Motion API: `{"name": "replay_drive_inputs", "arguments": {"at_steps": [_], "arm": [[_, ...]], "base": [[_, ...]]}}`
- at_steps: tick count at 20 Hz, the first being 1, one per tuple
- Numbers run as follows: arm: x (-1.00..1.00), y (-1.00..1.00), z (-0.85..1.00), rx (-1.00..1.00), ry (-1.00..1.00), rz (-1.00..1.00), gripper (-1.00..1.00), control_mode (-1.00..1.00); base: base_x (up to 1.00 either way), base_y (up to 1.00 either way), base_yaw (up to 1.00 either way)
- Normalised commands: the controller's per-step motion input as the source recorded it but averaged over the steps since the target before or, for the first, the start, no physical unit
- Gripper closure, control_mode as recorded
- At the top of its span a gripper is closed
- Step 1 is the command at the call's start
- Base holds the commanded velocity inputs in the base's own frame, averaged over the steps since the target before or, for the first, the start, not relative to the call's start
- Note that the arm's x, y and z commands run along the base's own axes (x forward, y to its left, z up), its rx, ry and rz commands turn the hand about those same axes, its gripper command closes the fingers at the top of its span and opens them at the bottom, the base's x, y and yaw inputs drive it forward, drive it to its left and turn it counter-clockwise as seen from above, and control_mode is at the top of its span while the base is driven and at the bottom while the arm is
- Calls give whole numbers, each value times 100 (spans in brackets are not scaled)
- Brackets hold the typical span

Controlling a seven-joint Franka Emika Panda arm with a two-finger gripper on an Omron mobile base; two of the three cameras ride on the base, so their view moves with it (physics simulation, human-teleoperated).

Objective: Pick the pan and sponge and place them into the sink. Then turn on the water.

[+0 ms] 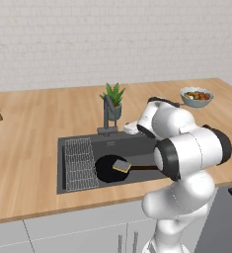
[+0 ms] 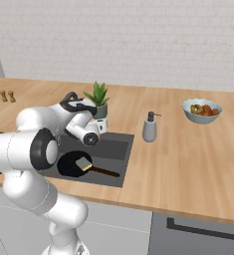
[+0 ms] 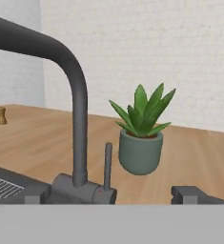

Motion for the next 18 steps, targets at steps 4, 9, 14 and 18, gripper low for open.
{"name": "replay_drive_inputs", "arguments": {"at_steps": [4,9,14,18], "arm": [[6,0,0,5,0,0,-100,-100],[11,0,0,6,0,0,-100,-100],[3,0,-3,2,-3,-1,-100,-100],[6,17,-9,0,-4,-5,-100,-100]], "base": [[0,0,0],[0,0,0],[0,0,0],[0,0,0]]}}
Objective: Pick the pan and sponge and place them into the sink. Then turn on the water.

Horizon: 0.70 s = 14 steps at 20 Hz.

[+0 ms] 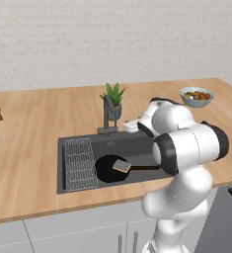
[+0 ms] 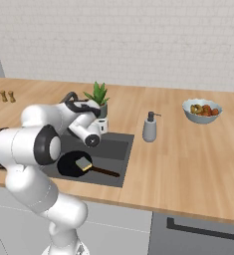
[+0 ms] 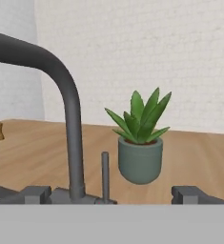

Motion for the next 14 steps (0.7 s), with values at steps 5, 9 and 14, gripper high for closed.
{"name": "replay_drive_inputs", "arguments": {"at_steps": [5,9,14], "arm": [[15,18,-3,0,-4,-6,-100,-100],[16,9,0,0,-1,-4,-100,-100],[1,0,-1,0,-2,-1,-100,-100]], "base": [[0,0,0],[0,0,0],[0,0,0]]}}
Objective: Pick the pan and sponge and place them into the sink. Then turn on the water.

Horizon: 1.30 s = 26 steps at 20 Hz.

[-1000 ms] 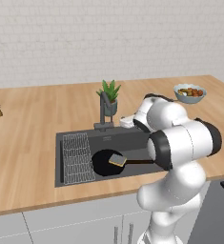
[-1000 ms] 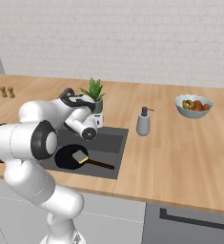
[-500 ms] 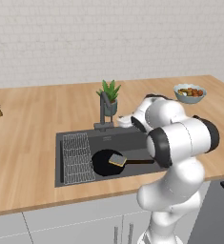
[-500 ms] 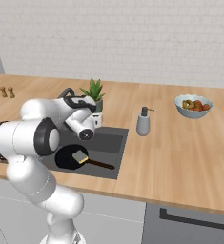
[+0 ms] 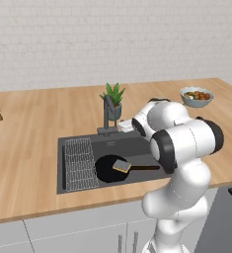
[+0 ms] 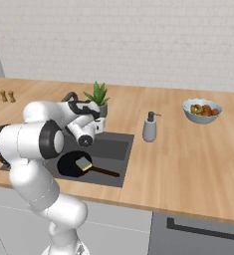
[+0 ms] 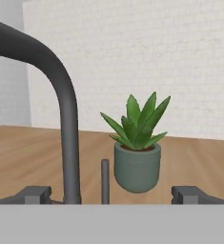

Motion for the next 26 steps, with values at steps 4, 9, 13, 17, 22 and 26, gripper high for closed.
{"name": "replay_drive_inputs", "arguments": {"at_steps": [4,9,13,17,22,26], "arm": [[0,0,-4,0,-5,0,-100,-100],[0,0,-5,0,-3,0,-100,-100],[0,0,-26,1,-3,0,-100,-100],[0,0,-37,4,-4,0,-100,-100],[5,0,-12,4,-5,-2,-100,-100],[18,1,0,4,-2,-3,-100,-100]], "base": [[0,0,0],[0,0,0],[0,0,0],[0,0,0],[0,0,0],[0,0,0]]}}
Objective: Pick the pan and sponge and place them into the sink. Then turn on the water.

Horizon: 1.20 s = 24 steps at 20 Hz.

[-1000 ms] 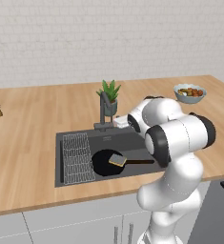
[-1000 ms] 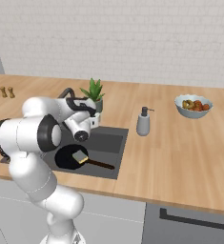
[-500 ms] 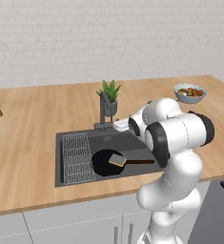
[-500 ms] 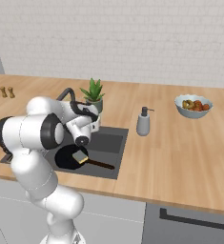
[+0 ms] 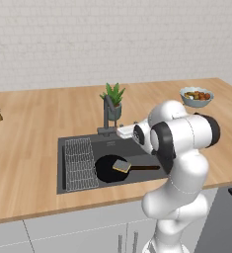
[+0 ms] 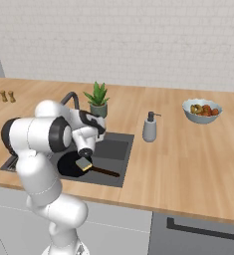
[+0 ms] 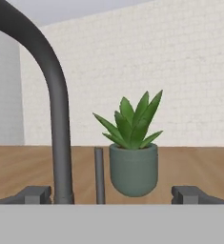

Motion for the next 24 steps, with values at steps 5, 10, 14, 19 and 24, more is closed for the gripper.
{"name": "replay_drive_inputs", "arguments": {"at_steps": [5,10,14,19,24], "arm": [[14,1,0,5,0,-5,-100,-100],[12,5,0,5,0,-6,-100,-100],[9,12,0,2,0,-6,-100,-100],[4,13,0,0,0,-2,-100,-100],[6,14,0,0,0,0,-100,-100]], "base": [[0,0,0],[0,0,0],[0,0,0],[0,0,0],[0,0,0]]}}
